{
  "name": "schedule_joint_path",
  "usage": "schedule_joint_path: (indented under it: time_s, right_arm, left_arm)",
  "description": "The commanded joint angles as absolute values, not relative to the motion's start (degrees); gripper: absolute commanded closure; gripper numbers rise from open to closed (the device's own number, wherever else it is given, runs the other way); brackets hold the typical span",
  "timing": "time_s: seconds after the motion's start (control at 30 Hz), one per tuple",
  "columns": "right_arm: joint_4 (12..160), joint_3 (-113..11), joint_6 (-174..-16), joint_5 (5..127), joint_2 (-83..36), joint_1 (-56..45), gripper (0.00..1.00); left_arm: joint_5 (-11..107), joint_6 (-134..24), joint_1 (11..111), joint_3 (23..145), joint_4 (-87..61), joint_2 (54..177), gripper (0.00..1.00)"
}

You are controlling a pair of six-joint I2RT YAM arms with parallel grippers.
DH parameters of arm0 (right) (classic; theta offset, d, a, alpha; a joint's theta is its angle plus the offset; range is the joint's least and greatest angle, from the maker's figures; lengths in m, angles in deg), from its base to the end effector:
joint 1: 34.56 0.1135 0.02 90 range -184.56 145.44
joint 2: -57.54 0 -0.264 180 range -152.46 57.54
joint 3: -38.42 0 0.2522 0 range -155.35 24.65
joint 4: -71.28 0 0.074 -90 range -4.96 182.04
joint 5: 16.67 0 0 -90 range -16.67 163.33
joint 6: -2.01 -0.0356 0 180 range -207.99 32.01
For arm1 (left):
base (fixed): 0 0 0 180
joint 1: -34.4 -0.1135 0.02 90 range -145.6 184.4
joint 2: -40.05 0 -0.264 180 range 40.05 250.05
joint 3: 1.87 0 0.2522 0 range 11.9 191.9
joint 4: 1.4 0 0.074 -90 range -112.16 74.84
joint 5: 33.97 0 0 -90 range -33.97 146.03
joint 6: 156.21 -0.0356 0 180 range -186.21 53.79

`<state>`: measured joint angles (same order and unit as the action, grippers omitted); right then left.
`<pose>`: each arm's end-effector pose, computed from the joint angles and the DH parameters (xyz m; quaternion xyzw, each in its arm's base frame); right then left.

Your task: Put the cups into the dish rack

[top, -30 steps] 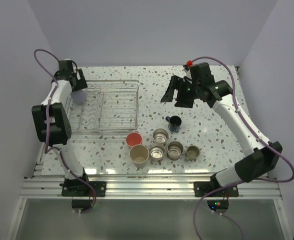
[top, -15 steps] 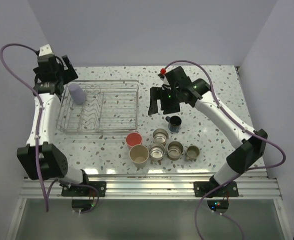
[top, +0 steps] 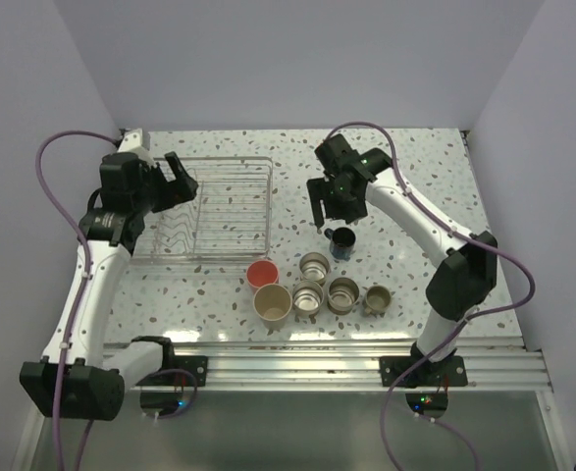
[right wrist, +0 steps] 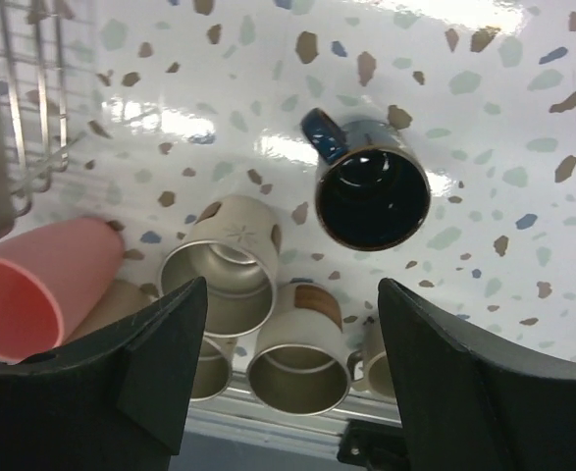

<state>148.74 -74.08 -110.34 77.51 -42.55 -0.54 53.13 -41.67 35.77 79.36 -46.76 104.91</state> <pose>0.2988 0.1986 0.3283 -0.0914 0.9715 0.0706 0.2071 0.2455 -0.0077 0.3705 -0.1604 0.8463 -0.1350 0.4896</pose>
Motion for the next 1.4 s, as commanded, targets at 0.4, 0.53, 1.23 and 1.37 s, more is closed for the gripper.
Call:
schedule_joint_path:
  time_s: [0.4,0.53,1.23,1.37]
  right_arm:
    - [143.76,-68.34,-110.05,81.15,-49.51,-1.96,0.39]
    - [142.44,-65.71,-109.88,82.03,-50.73,-1.96,0.43]
    - [145.58,-70.95,-108.82,86.86,-55.40,-1.96,1.00]
    - [150.25,-78.43,-110.40,86.25,-52.07,-2.22,1.00]
  left_arm:
    - [44.52,-38.34,36.95,76.41,-53.22,92.35,0.07]
    - [44.34,-38.78,36.95,76.41,-53.48,92.35,0.08]
    - [41.89,-40.28,36.95,80.10,-52.96,94.37,0.07]
    - [36.70,-40.37,36.95,81.85,-50.15,96.82,0.00]
